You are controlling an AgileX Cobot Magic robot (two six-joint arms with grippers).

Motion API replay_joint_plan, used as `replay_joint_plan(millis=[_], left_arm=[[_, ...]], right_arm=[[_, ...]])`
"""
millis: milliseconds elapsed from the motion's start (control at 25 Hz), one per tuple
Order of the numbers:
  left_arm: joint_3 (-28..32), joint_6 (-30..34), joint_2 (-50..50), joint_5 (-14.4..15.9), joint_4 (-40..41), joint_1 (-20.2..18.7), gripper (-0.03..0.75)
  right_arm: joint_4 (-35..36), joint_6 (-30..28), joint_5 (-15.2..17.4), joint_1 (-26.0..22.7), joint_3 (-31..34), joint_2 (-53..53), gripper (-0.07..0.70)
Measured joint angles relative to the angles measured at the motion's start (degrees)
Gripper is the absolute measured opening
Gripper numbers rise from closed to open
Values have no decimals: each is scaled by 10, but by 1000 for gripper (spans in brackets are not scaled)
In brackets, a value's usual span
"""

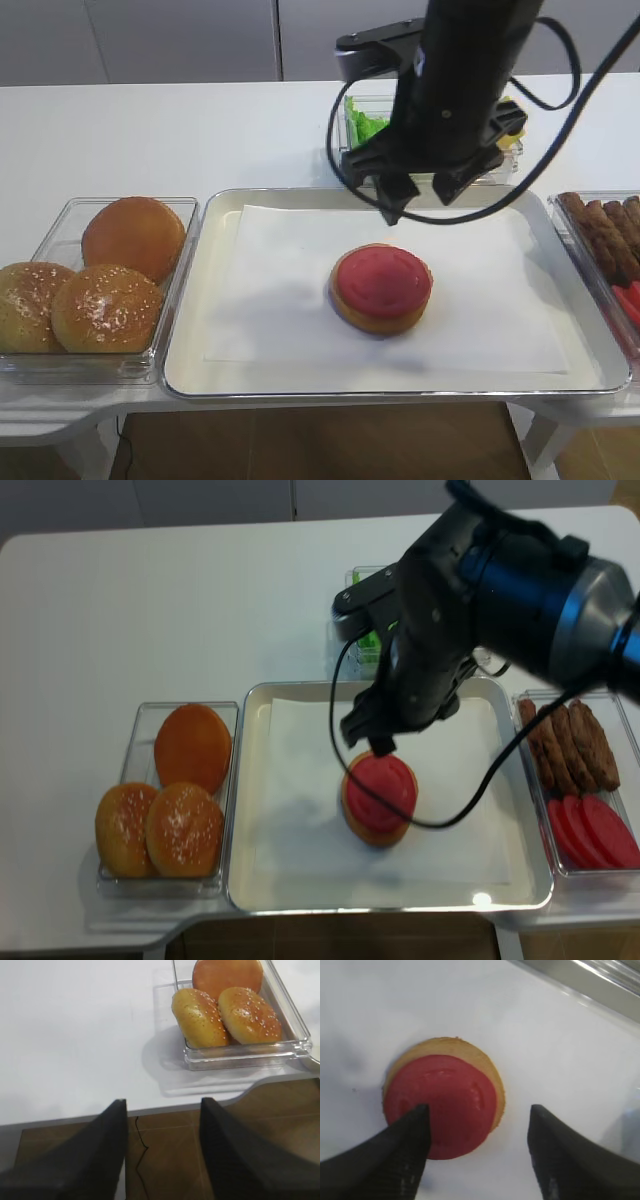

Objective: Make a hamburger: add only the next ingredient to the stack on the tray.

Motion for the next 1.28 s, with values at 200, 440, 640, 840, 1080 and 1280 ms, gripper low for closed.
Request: replay_joint_plan(millis=[200,440,640,840,1080,1280], left_arm=[[0,0,0,0,0,0,349],[0,0,0,0,0,0,349],[0,0,0,0,0,0,349],[0,0,0,0,0,0,349],[0,0,0,0,0,0,349],[0,0,0,0,0,0,349]], right_arm=[[15,-26,23,-91,-2,-30,462],[51,-62,60,-216,-4,-53,462],[54,-78,87,-300,-4,-79,462],[54,-80,95,-327,-4,-114,462],[63,-58,95,-327,41,-188,462],[64,-57,98,-327,139,-289,462]])
